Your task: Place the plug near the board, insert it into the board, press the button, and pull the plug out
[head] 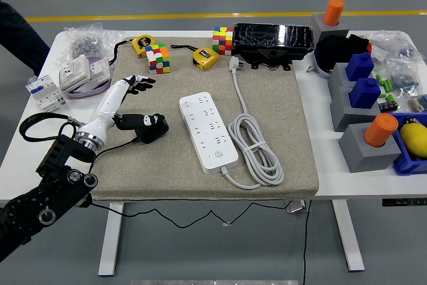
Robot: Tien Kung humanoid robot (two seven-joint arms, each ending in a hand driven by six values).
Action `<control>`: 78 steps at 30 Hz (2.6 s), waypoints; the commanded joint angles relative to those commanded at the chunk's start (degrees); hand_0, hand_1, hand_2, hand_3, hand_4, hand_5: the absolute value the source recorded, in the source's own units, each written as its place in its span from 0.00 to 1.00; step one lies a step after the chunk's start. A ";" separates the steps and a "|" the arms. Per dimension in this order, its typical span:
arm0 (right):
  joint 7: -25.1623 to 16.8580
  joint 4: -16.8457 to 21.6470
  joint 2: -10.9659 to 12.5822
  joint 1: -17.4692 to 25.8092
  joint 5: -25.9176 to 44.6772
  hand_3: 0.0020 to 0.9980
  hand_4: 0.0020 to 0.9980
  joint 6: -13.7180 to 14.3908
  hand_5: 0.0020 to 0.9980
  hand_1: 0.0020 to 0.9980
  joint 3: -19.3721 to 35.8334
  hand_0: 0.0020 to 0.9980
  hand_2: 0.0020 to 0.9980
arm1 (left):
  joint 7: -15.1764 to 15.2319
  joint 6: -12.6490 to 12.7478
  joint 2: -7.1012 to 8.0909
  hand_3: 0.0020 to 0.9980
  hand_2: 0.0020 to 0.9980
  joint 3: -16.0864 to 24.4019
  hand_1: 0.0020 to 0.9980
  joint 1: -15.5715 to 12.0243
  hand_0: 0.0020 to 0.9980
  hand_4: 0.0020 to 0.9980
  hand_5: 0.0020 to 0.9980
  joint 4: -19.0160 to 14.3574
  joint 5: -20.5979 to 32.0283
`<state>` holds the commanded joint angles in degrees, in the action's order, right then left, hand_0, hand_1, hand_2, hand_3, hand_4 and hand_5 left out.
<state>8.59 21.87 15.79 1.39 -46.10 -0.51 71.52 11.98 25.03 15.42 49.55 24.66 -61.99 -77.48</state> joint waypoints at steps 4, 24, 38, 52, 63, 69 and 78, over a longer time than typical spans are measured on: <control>-0.03 -0.04 -0.12 -0.11 -0.05 0.55 0.89 0.01 0.42 0.64 0.18 0.58 0.62 | 2.45 -0.23 0.06 0.55 0.53 2.25 0.56 -0.58 0.47 0.80 0.14 -1.13 7.50; -0.06 -0.06 0.17 -0.58 -0.11 0.55 0.89 -0.04 0.42 0.64 -0.36 0.58 0.62 | 1.00 -1.31 0.27 0.55 0.52 4.71 0.52 -1.26 0.49 0.77 0.14 -2.40 7.96; -0.09 0.08 0.30 -0.90 -0.38 0.55 0.89 -0.08 0.42 0.64 -0.39 0.58 0.62 | 0.36 -1.91 1.17 0.55 0.52 5.29 0.51 -1.75 0.47 0.76 0.14 -3.17 7.76; -0.14 0.15 -0.24 -0.49 -0.79 0.55 0.89 -0.06 0.42 0.64 0.70 0.57 0.62 | -0.24 -2.46 0.94 0.55 0.52 6.44 0.51 -2.68 0.47 0.76 0.14 -3.76 7.22; -0.12 0.12 -0.42 -0.50 -0.96 0.55 0.89 -0.06 0.42 0.64 1.04 0.57 0.62 | -0.72 -2.82 0.98 0.56 0.52 6.87 0.51 -3.06 0.47 0.76 0.14 -4.24 6.96; -0.10 0.12 -0.54 -0.60 -1.00 0.55 0.89 -0.06 0.42 0.64 1.31 0.57 0.62 | -1.03 -3.04 1.08 0.56 0.52 6.81 0.51 -3.12 0.47 0.76 0.15 -4.33 6.82; -0.08 0.04 -0.62 -0.59 -0.99 0.55 0.89 -0.05 0.42 0.64 1.50 0.57 0.62 | -1.27 -3.19 1.14 0.56 0.52 6.93 0.51 -3.29 0.47 0.76 0.15 -4.47 6.68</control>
<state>8.51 21.91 15.17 0.80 -47.10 -0.57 73.02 10.71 21.83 16.56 56.48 21.37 -66.46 -70.80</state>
